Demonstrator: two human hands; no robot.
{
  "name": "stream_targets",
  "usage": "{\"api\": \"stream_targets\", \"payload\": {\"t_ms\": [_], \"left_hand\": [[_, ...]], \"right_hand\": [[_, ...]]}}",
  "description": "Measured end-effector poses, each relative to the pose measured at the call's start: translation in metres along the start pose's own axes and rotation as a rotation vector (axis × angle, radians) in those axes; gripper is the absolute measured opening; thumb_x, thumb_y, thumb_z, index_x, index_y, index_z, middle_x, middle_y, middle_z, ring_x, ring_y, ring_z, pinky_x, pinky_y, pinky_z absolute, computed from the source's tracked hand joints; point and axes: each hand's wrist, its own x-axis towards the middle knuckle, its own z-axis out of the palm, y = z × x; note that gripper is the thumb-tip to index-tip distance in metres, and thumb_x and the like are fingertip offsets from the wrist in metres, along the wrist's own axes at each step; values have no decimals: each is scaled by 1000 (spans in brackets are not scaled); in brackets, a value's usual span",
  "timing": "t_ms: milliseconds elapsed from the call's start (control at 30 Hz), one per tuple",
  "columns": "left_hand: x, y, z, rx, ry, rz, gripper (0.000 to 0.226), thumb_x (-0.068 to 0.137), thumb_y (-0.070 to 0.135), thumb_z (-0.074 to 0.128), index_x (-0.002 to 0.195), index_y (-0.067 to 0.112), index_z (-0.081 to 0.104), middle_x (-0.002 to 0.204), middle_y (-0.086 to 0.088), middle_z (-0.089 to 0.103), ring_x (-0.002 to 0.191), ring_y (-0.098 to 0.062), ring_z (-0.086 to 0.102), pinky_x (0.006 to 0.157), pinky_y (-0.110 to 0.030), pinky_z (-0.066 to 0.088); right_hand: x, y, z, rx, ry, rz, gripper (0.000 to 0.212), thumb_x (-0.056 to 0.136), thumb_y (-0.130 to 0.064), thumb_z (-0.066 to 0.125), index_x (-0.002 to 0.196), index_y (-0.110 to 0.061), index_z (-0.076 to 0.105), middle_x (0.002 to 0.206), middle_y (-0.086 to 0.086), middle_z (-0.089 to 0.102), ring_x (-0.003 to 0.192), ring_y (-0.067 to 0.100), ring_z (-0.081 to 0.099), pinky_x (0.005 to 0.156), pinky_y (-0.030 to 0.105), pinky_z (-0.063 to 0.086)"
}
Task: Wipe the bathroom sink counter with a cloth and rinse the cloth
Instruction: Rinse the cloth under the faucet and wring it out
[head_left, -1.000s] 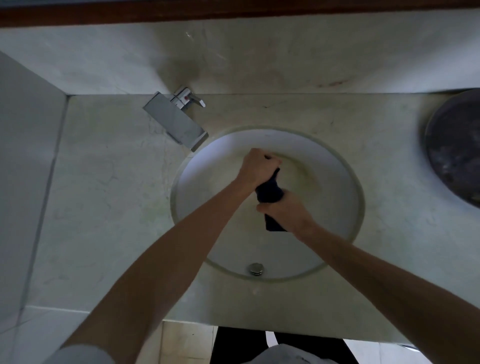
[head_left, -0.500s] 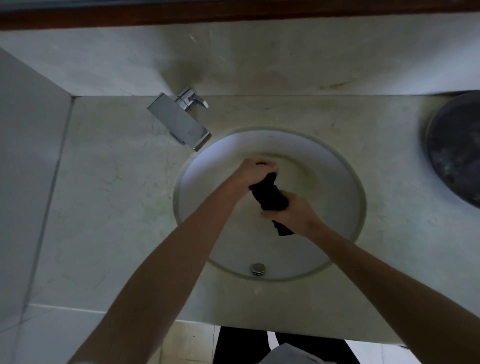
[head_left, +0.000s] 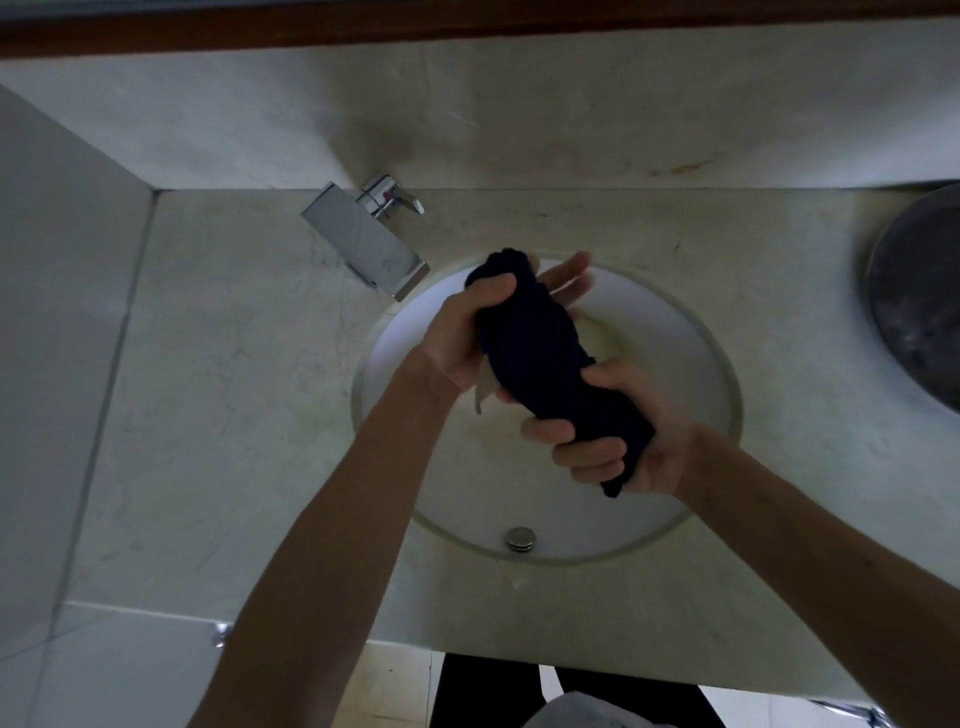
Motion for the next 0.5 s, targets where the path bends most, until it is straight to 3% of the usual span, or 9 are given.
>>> {"api": "stream_targets", "payload": {"t_ms": [67, 133, 233, 300, 400, 467, 500], "left_hand": [[7, -3, 7, -168, -12, 51, 30, 81, 10, 77, 105, 8, 59, 119, -13, 66, 115, -26, 63, 103, -52, 47], [11, 2, 11, -148, 48, 38, 30, 85, 11, 73, 104, 12, 50, 98, -7, 67, 86, -18, 69, 82, -35, 58], [17, 5, 8, 195, 328, -48, 9, 99, 16, 58, 106, 11, 61, 80, -6, 63, 64, -14, 63, 63, -26, 57], [24, -4, 0, 468, 531, -113, 17, 99, 12, 58, 107, 2, 69, 73, -9, 62, 59, -16, 61, 58, -28, 56], [37, -27, -20, 738, 704, -204, 19, 90, 5, 65, 97, -11, 72, 71, -18, 68, 59, -22, 64, 61, -37, 60], [44, -43, -38, 900, 756, -295, 16, 84, 4, 64, 82, -11, 70, 74, -22, 66, 66, -26, 63, 68, -48, 58], [47, -50, -47, 959, 775, -335, 14, 83, 6, 63, 78, -7, 68, 74, -23, 64, 68, -29, 63, 64, -48, 56]], "right_hand": [[5, 6, 1, 24, -57, -13, 61, 94, -39, 64, 139, -4, 42, 89, 6, 54, 52, 8, 39, 48, 19, 38], [4, 6, 4, -57, 24, -50, 68, 90, -44, 70, 138, -6, 41, 87, 4, 54, 51, 6, 38, 48, 18, 37], [5, 1, 10, -273, 418, -70, 63, 81, -48, 75, 126, -11, 50, 80, 1, 55, 47, 6, 40, 43, 18, 35], [12, 1, 4, -433, 729, -24, 61, 80, -54, 74, 117, -10, 56, 76, 2, 58, 45, 9, 39, 40, 20, 36], [26, 6, -18, -652, 1096, 64, 60, 77, -56, 78, 105, -4, 66, 67, 4, 62, 41, 12, 43, 39, 23, 38], [33, 11, -35, -781, 1236, 132, 51, 75, -53, 81, 87, -6, 66, 58, 2, 61, 38, 12, 45, 38, 22, 38], [37, 14, -44, -846, 1276, 159, 46, 76, -51, 81, 81, -8, 65, 56, 2, 60, 36, 11, 45, 38, 22, 37]]}}
